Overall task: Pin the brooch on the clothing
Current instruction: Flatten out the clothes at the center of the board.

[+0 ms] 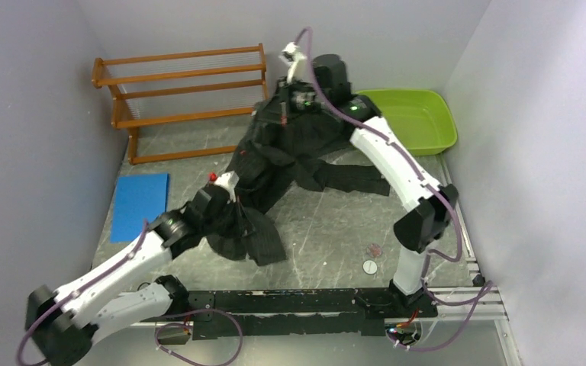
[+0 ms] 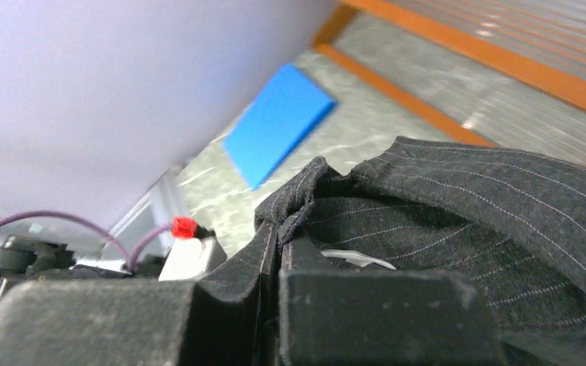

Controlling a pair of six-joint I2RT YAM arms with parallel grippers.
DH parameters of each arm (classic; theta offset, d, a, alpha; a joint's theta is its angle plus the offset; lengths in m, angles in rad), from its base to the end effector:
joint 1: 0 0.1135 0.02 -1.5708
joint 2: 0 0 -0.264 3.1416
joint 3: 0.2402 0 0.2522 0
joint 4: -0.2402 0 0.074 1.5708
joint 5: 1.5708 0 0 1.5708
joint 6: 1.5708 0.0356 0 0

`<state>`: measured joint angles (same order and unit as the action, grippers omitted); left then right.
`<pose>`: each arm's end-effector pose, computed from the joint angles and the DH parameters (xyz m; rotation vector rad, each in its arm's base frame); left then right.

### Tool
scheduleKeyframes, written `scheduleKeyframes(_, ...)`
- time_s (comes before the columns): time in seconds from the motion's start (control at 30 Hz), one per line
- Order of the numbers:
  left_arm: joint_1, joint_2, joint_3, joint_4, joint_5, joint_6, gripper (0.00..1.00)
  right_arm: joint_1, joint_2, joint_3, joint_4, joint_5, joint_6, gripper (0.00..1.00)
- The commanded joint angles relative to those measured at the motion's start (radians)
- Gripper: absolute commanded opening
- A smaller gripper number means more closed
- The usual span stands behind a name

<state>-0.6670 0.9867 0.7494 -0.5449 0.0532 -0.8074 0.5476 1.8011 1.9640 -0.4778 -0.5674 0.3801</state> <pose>0.1594 -0.1279 0.2572 -0.1471 2.4858 -0.7455 0.3411 0.2304 0.4372 -0.5781 1.9209 1.1492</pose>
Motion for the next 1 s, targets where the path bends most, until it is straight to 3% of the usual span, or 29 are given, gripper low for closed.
scheduleKeyframes(0.0,-0.153,-0.223,-0.081,-0.011,-0.128,-0.044,0.03,0.157,0.092,0.199,-0.085,-0.184,-0.052,0.05)
scheduleKeyframes(0.07,-0.207,-0.317,-0.115,0.012,-0.145,-0.006,0.03,0.207,0.147,0.280,-0.171,-0.219,-0.111,0.14)
scheduleKeyframes(0.1,-0.224,-0.360,-0.126,0.022,-0.147,0.016,0.06,0.215,0.162,0.297,-0.202,-0.212,-0.127,0.27)
scheduleKeyframes(0.2,-0.234,-0.434,-0.129,0.027,-0.151,0.072,0.59,0.191,0.109,0.154,-0.141,-0.083,-0.109,0.67)
scheduleKeyframes(0.23,-0.234,-0.438,-0.116,0.002,-0.172,0.078,0.74,0.171,0.074,0.086,-0.102,-0.048,-0.096,0.75)
scheduleKeyframes(0.3,-0.234,-0.422,-0.089,-0.036,-0.212,0.082,0.83,0.108,-0.004,-0.050,-0.017,-0.037,-0.062,0.83)
scheduleKeyframes(0.5,-0.233,-0.324,-0.034,-0.095,-0.322,0.033,0.95,-0.019,-0.178,-0.466,0.106,0.092,-0.083,0.85)
scheduleKeyframes(0.73,-0.219,-0.166,0.066,-0.153,-0.430,0.018,0.95,-0.032,-0.184,-0.725,0.029,0.394,-0.155,0.82)
scheduleKeyframes(0.83,-0.145,-0.075,0.114,-0.148,-0.370,0.057,0.95,-0.022,-0.165,-0.805,0.049,0.523,-0.154,0.81)
scheduleKeyframes(0.97,0.042,0.051,0.145,-0.100,-0.155,0.098,0.95,0.015,-0.091,-0.830,0.075,0.660,-0.160,0.75)
